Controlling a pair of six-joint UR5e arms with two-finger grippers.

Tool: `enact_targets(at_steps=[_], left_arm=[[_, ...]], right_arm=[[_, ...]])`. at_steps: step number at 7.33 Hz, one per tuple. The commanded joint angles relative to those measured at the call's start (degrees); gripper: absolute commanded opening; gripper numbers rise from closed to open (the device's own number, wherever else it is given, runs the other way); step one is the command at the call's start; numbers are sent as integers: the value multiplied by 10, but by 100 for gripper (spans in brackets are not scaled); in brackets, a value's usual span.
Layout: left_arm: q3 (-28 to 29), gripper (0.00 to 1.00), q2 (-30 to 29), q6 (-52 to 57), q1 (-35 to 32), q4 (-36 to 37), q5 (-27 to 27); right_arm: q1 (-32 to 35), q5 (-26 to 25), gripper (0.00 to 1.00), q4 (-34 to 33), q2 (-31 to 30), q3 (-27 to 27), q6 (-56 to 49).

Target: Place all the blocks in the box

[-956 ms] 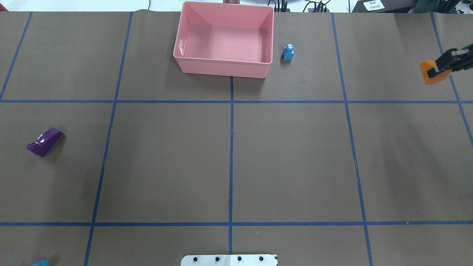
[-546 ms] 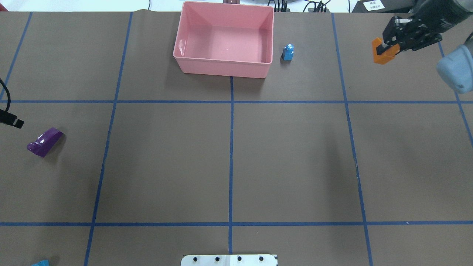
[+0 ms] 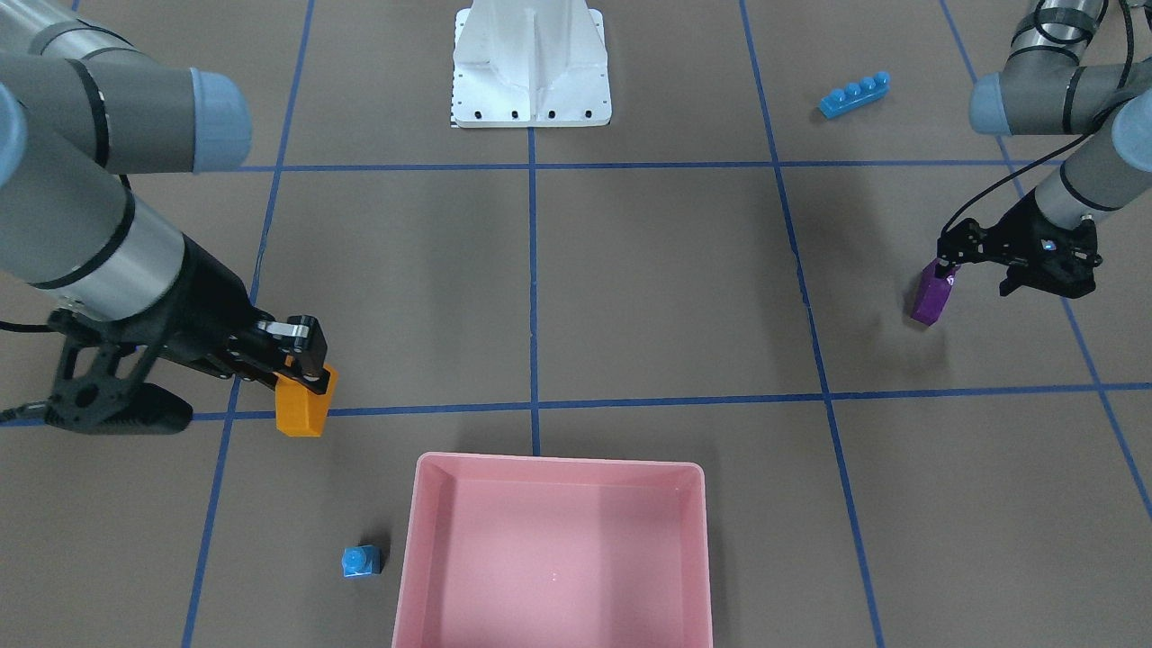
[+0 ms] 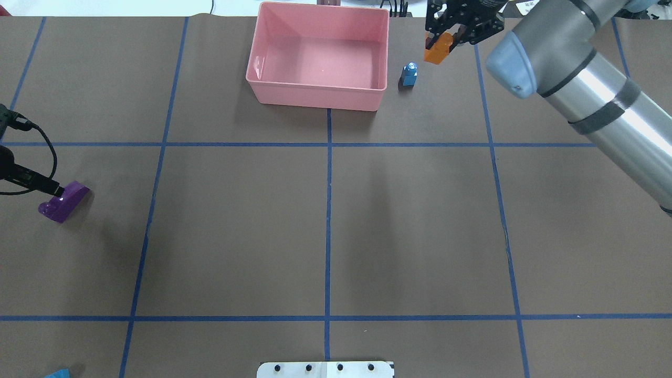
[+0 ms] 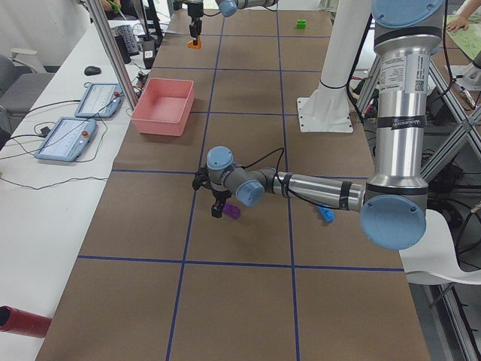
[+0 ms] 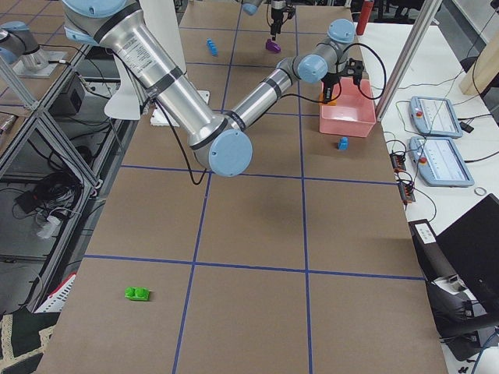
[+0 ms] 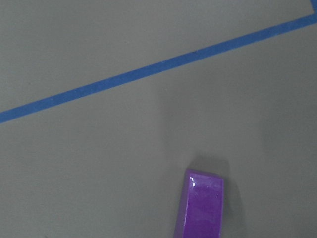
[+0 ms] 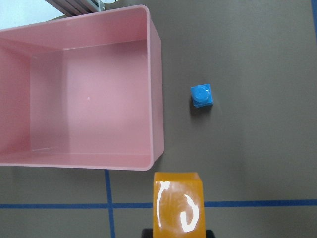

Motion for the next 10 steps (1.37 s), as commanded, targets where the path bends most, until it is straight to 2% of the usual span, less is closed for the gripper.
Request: enact_targets(at_steps=[1, 3, 5, 6, 7, 8, 9, 10], left_arm=[[7, 95, -1, 0, 20, -2, 0], [12, 89, -1, 0, 32, -2, 0], [16, 81, -1, 1, 42, -2, 1], [16, 70, -1, 2, 42, -2, 1], [16, 55, -1, 4, 42, -2, 2], [17, 33, 1, 5, 42, -12, 2], [12, 6, 5, 5, 42, -14, 2], [11, 0, 7, 1, 41, -19, 2]], right_arm=[[-21, -22, 0, 6, 55, -73, 1], [-38, -57, 0, 6, 103, -120, 2], [-53, -80, 0, 84, 142, -218, 3], [-55, -82, 0, 98, 149, -240, 3], [-66, -99, 0, 99, 169, -259, 4], [-82, -118, 0, 107, 195, -289, 4], [-89, -123, 0, 166, 197, -323, 4], [-89, -140, 0, 177, 199, -336, 9]])
